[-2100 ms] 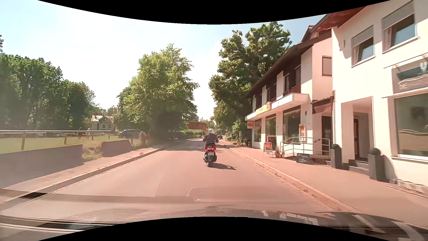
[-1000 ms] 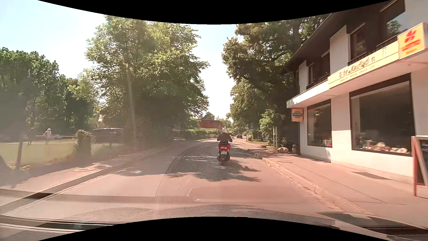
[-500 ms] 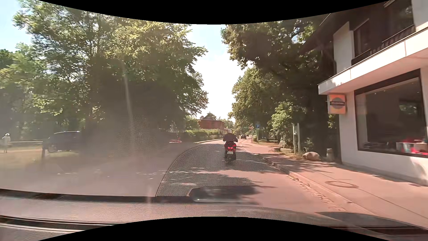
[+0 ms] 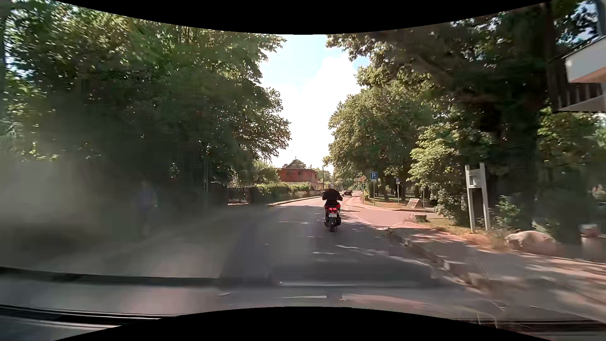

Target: Follow the waypoints while adhering to traffic rules and regulations

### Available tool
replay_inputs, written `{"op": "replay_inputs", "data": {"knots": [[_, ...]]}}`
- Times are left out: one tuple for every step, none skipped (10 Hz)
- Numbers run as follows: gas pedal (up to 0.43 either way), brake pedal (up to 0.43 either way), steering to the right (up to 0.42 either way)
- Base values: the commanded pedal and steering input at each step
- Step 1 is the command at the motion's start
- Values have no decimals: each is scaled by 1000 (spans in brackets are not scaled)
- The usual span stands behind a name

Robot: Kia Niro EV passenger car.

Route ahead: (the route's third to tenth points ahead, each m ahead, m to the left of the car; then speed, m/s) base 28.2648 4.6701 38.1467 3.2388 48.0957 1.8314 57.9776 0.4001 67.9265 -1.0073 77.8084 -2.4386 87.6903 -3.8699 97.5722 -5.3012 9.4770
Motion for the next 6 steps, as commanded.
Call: {"op": "replay_inputs", "data": {"knots": [[197,6,7],[197,6,7],[197,6,6],[197,6,6],[197,6,6],[197,6,6]]}}
